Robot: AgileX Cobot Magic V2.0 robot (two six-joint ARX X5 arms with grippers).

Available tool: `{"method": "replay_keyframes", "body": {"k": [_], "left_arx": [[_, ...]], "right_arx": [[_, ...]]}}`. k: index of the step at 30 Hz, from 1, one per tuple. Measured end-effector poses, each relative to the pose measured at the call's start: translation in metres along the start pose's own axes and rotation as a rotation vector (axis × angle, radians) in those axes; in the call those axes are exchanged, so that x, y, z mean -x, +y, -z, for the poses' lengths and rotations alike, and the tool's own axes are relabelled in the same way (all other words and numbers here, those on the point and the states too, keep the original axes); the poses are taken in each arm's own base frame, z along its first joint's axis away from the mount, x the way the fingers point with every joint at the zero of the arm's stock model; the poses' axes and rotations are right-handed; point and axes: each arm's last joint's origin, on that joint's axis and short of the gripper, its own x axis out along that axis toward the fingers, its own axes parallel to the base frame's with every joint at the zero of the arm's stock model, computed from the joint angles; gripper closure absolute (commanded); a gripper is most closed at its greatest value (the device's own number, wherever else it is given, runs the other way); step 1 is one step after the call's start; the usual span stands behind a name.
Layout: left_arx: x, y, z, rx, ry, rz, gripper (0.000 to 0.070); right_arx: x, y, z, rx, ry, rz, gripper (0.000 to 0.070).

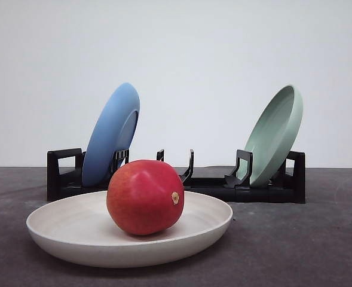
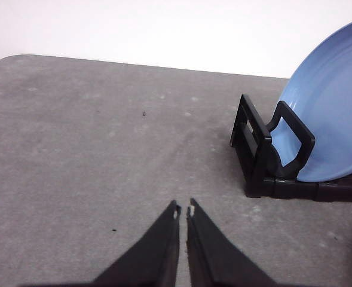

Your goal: Place pomegranate in white plate

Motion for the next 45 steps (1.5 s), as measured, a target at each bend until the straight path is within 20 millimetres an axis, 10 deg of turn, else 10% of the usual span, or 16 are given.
{"method": "replay_keyframes", "body": {"k": [45], "left_arx": [[0.0,0.0,0.0,0.003,0.0,0.0,0.07]], "right_arx": [[0.0,0.0,0.0,0.0,0.0,0.0,0.0664]]}}
